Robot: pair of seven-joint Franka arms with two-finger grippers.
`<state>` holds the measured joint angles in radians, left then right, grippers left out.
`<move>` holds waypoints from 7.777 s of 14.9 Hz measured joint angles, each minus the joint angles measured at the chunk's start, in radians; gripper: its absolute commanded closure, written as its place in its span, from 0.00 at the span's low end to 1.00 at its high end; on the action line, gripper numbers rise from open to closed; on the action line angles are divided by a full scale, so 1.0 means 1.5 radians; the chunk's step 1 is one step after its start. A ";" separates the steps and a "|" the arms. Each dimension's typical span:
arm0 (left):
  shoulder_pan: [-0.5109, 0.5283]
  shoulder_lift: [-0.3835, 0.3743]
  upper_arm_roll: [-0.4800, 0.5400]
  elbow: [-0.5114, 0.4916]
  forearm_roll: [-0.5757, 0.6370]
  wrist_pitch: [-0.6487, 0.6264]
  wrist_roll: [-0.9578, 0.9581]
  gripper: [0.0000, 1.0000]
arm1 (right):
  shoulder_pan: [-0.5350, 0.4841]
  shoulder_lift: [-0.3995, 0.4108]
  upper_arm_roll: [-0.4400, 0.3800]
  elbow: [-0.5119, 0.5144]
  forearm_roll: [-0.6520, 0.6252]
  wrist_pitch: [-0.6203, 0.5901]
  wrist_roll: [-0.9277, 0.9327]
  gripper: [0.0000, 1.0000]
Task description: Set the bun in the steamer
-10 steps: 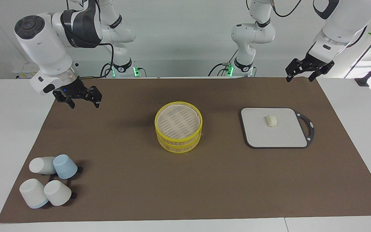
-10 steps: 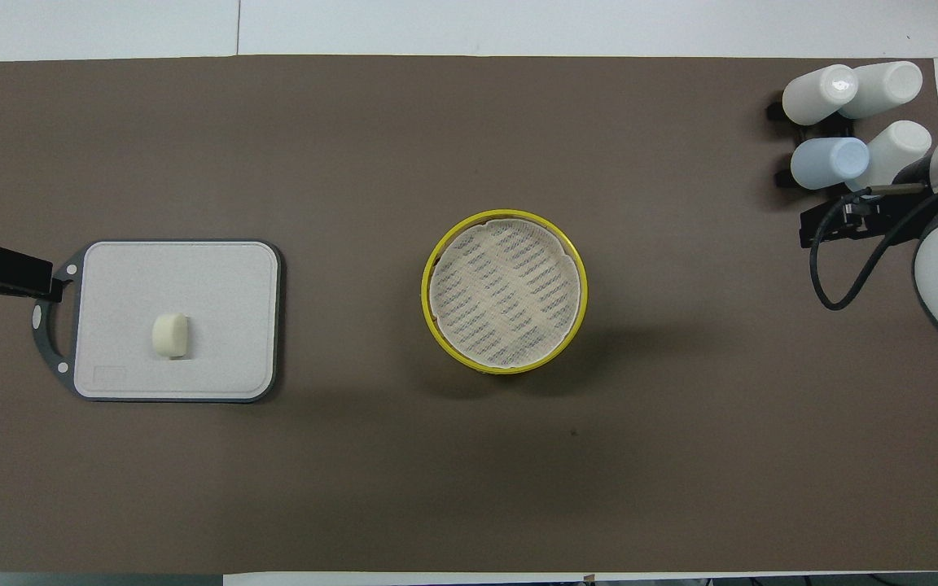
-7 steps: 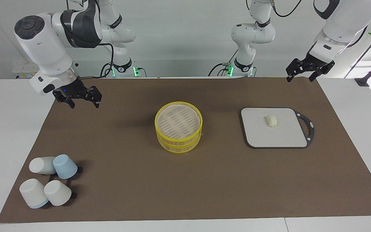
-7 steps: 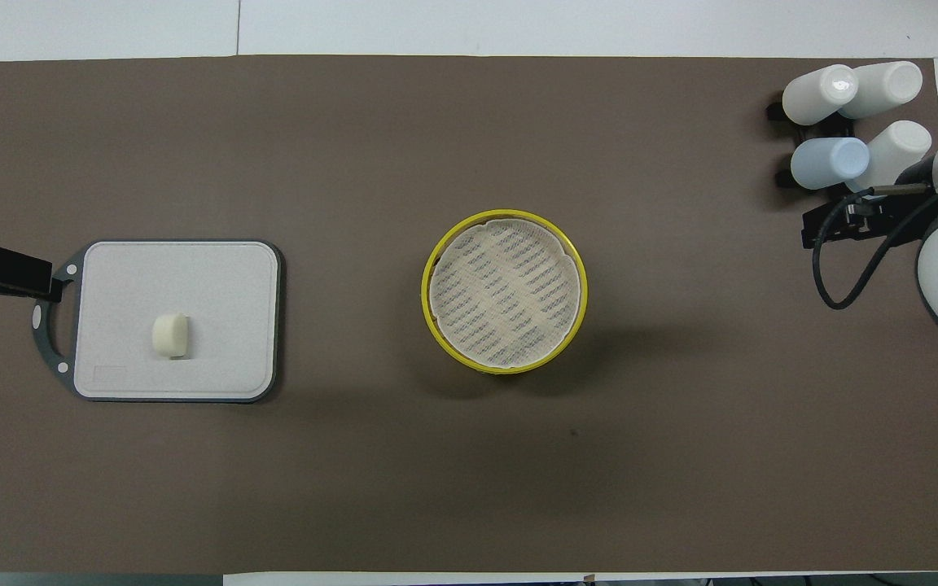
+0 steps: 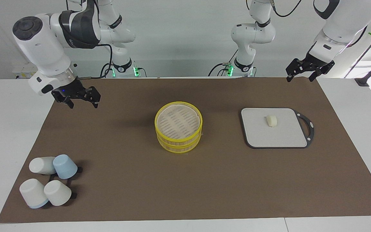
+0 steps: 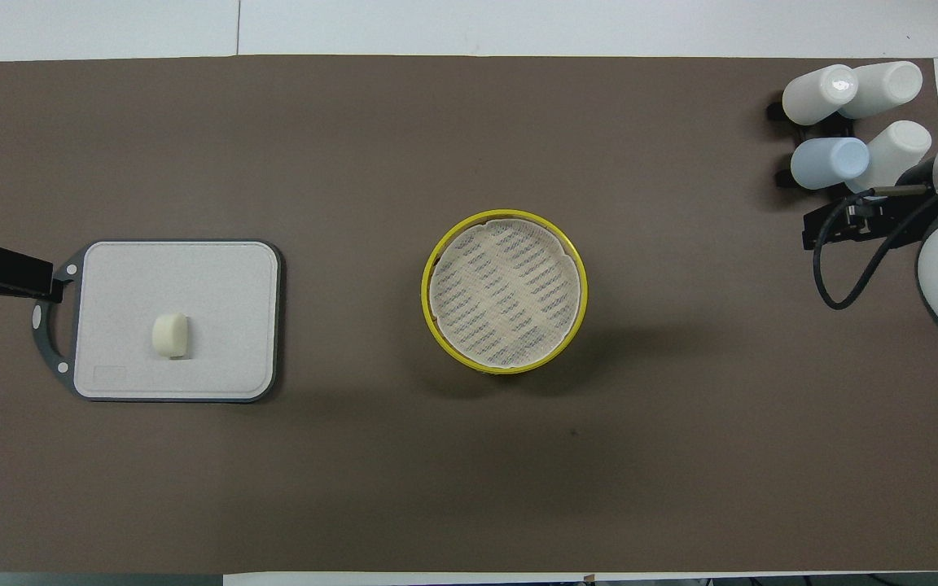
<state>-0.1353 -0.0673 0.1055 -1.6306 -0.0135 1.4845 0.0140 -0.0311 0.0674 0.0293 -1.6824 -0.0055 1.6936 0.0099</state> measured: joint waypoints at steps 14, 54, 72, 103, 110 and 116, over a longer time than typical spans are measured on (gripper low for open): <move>0.027 -0.045 0.009 -0.377 0.000 0.367 0.068 0.00 | 0.382 0.207 0.012 0.119 0.005 0.173 0.490 0.06; -0.201 0.086 -0.010 -0.138 -0.041 0.297 -0.332 0.64 | 0.162 0.260 0.002 0.281 -0.011 0.002 0.099 1.00; -0.500 0.333 -0.009 -0.111 -0.055 0.612 -0.561 0.28 | 0.153 0.235 0.003 0.218 -0.011 0.042 0.093 1.00; -0.063 -0.012 0.020 -0.079 -0.016 0.059 -0.100 0.00 | 0.414 0.211 0.012 0.111 0.013 0.221 0.535 1.00; -0.062 -0.041 0.020 -0.078 0.003 0.033 -0.069 0.00 | 0.462 0.263 0.008 0.145 -0.012 0.236 0.600 1.00; -0.017 -0.030 -0.007 -0.057 0.011 0.033 -0.065 0.00 | 0.461 0.278 0.005 0.144 -0.016 0.261 0.600 1.00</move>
<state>-0.1604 -0.1128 0.0949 -1.7164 0.0025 1.5345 -0.0841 0.6602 0.4845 0.0366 -1.4664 -0.0291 2.0844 0.9093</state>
